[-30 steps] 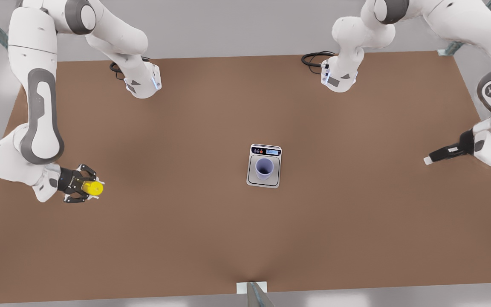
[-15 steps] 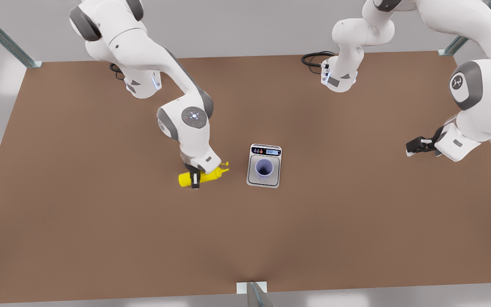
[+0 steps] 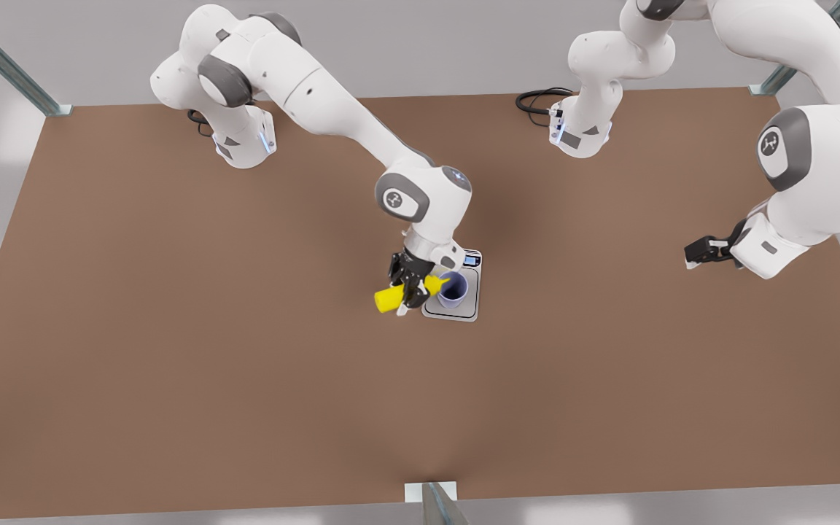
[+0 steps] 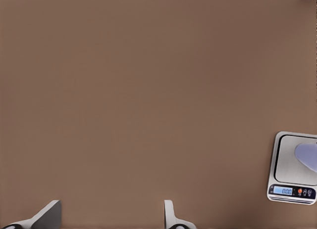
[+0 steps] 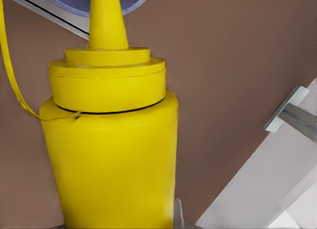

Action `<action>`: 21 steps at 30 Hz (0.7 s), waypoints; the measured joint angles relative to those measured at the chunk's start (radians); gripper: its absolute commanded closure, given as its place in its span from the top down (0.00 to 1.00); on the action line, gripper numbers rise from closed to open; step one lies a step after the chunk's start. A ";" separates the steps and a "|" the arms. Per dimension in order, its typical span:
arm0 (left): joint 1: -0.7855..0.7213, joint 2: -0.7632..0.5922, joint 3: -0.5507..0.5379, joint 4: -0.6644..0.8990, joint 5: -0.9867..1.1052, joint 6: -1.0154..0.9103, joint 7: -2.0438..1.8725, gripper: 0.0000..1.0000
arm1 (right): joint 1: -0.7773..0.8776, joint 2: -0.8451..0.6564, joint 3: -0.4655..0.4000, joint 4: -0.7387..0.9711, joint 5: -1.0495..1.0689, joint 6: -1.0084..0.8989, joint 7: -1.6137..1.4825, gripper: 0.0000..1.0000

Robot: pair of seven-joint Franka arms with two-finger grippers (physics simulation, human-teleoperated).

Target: Move cup to the weight, pick up sauce bottle, pour sauce

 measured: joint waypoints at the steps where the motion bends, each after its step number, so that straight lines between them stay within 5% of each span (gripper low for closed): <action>1: -0.009 0.005 0.001 0.003 0.001 0.007 0.000 1.00 | 0.002 0.000 0.000 0.000 -0.019 -0.004 0.000 0.54; 21: -0.027 0.014 0.000 0.046 -0.002 0.005 -0.030 1.00 | 0.009 0.061 -0.001 0.067 -0.076 -0.067 -0.003 0.54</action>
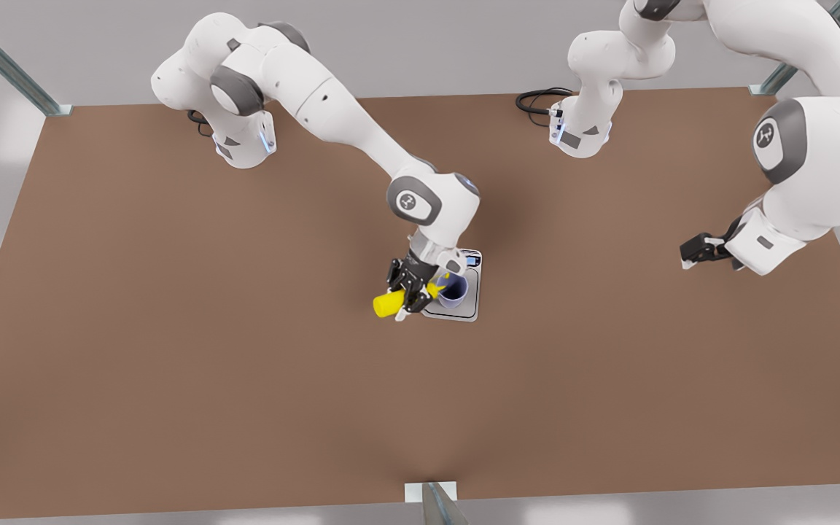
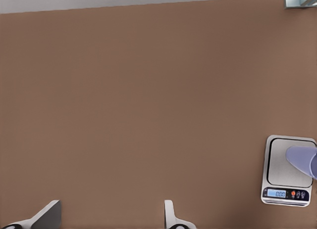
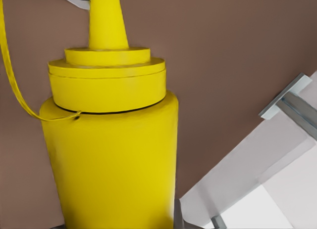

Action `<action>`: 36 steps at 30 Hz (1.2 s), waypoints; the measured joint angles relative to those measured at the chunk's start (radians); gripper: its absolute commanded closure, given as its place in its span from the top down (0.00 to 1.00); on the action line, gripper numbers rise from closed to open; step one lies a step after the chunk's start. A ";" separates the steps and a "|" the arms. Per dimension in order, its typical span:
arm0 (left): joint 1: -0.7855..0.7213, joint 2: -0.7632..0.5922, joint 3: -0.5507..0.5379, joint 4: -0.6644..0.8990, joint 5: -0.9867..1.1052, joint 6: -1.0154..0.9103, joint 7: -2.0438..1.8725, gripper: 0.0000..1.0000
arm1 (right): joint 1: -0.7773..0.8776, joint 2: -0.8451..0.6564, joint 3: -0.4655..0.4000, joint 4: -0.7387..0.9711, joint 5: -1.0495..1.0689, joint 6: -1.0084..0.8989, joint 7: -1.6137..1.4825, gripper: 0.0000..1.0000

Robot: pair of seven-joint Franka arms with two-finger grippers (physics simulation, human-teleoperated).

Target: Move cup to the weight, pick up sauce bottle, pour sauce

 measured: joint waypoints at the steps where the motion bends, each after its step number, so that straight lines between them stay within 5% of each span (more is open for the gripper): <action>1: -0.009 0.002 0.000 0.000 0.000 0.000 -0.020 1.00 | -0.017 -0.011 0.000 0.000 0.027 0.000 0.000 0.54; 15: -0.056 0.008 0.010 -0.002 0.004 -0.008 -0.052 1.00 | -0.490 -0.226 0.006 -0.185 0.651 0.133 -0.515 0.54; 31: -0.055 0.012 0.009 0.002 0.001 -0.007 -0.053 1.00 | -0.897 -0.117 0.002 -0.312 1.561 -0.159 -1.365 0.54; 36: -0.054 0.028 0.009 0.040 -0.002 -0.006 -0.046 1.00 | -0.954 -0.063 0.004 -0.364 1.675 -0.199 -1.496 0.54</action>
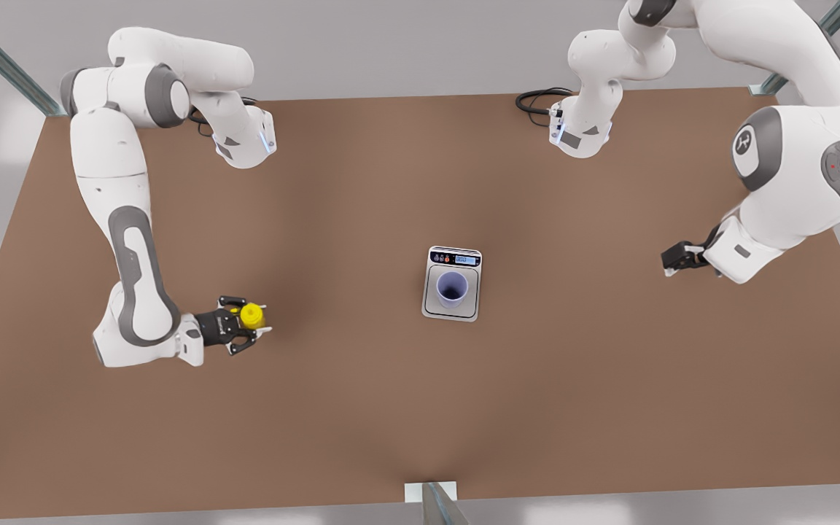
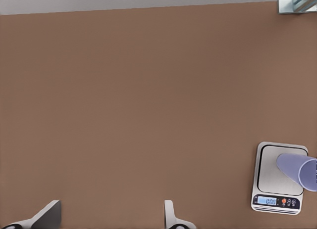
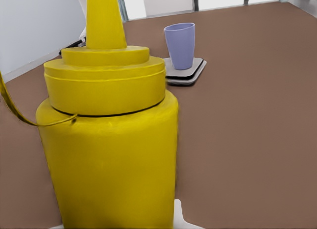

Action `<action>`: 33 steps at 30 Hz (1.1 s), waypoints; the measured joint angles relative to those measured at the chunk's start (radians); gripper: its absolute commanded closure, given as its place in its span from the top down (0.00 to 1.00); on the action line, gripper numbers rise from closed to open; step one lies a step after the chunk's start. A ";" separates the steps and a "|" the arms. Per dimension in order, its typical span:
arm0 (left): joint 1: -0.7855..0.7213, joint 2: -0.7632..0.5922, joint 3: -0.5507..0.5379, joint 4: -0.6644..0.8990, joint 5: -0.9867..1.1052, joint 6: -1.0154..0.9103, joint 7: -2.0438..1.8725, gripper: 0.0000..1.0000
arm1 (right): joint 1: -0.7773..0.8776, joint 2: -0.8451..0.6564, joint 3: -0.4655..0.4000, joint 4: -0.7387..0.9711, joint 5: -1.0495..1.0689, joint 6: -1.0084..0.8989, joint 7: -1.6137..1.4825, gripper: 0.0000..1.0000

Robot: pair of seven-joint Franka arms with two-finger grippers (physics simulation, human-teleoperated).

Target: Move cup to the weight, pick up sauce bottle, pour sauce

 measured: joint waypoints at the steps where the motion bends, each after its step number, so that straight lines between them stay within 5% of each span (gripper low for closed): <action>1: 0.000 -0.002 0.001 0.001 0.000 -0.001 0.011 1.00 | -0.010 0.016 0.005 0.000 0.018 -0.009 -0.008 0.54; 26: 0.003 0.017 0.001 0.045 -0.008 -0.010 0.005 1.00 | 0.015 0.139 0.006 0.005 0.203 0.034 -0.216 0.55; 28: 0.003 0.017 0.002 0.046 -0.009 -0.010 0.005 1.00 | 0.014 0.139 0.006 0.003 0.204 0.035 -0.214 0.74; 33: 0.004 0.018 0.002 0.045 -0.010 -0.008 0.006 1.00 | 0.015 0.139 0.006 0.003 0.204 0.035 -0.214 0.77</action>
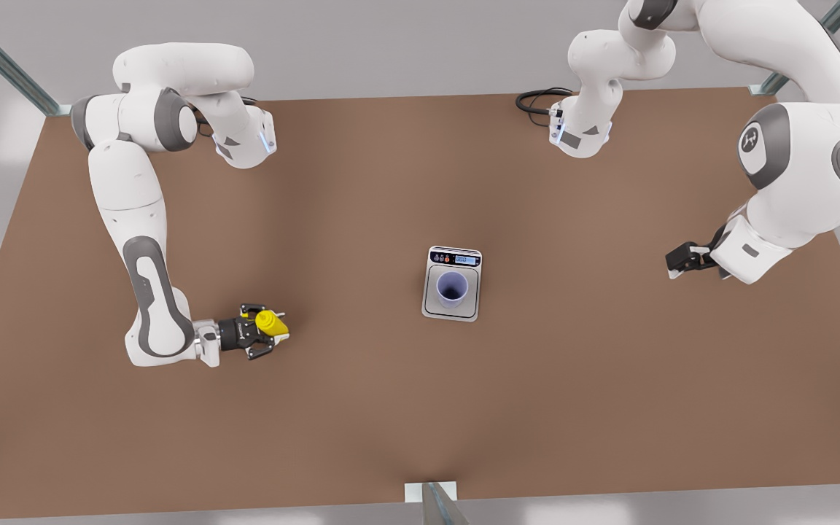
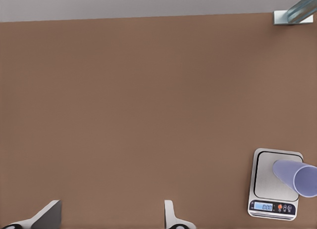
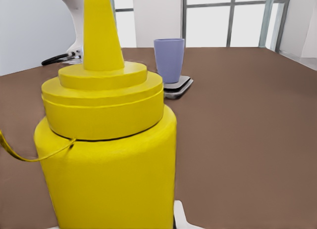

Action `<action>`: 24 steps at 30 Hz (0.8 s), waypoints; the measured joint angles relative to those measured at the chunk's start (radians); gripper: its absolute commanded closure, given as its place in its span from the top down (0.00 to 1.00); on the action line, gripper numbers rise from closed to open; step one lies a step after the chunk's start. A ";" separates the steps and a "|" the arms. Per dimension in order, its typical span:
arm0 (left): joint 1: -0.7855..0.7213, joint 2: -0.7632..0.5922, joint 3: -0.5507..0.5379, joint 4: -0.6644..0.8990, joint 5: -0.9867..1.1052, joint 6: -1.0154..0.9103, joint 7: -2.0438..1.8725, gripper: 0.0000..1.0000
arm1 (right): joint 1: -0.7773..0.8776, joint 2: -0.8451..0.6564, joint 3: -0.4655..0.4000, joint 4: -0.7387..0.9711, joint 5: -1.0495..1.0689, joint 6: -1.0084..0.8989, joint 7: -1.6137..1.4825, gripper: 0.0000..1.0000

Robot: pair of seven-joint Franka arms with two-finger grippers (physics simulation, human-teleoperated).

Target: Move cup to the weight, pick up sauce bottle, pour sauce

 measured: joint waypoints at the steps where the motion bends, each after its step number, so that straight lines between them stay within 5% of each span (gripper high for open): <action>1: 0.000 0.000 -0.001 0.001 0.000 0.000 -0.003 1.00 | 0.000 0.000 0.000 0.000 0.000 0.000 0.000 0.79; 6: 0.000 0.000 -0.002 0.001 -0.001 -0.001 -0.007 1.00 | -0.001 0.000 0.000 0.000 -0.002 0.000 0.000 0.79; 7: 0.000 0.000 -0.002 0.001 -0.001 -0.001 -0.006 1.00 | -0.001 -0.001 0.000 0.000 -0.002 -0.001 0.002 1.00; 24: -0.006 0.000 -0.003 0.000 -0.016 -0.012 -0.005 1.00 | -0.026 -0.002 -0.002 -0.004 -0.010 -0.014 0.008 1.00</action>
